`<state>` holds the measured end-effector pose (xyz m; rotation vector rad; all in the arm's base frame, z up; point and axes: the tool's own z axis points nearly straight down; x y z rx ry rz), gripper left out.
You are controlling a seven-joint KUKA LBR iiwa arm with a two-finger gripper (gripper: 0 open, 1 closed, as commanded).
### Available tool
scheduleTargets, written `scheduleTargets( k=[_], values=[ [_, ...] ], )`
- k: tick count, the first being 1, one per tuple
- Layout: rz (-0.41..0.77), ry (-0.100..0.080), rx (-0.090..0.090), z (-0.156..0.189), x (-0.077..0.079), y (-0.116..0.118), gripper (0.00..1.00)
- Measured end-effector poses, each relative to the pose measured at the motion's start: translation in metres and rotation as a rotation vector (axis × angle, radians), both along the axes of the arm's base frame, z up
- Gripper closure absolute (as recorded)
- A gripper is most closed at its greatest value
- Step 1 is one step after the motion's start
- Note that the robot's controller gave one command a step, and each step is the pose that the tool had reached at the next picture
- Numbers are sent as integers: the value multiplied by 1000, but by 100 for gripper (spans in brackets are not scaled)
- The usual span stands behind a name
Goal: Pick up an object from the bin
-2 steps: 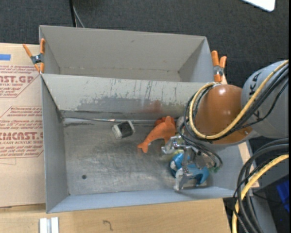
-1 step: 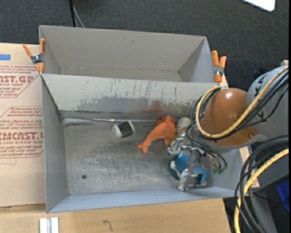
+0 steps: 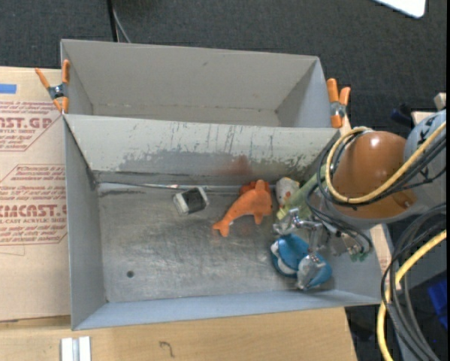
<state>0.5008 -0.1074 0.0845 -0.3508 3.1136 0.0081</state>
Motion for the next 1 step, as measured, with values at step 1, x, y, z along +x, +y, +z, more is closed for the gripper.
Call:
scheduleTargets(
  k=[1],
  values=[
    [48, 0, 3, 2, 0, 0, 100]
  ],
)
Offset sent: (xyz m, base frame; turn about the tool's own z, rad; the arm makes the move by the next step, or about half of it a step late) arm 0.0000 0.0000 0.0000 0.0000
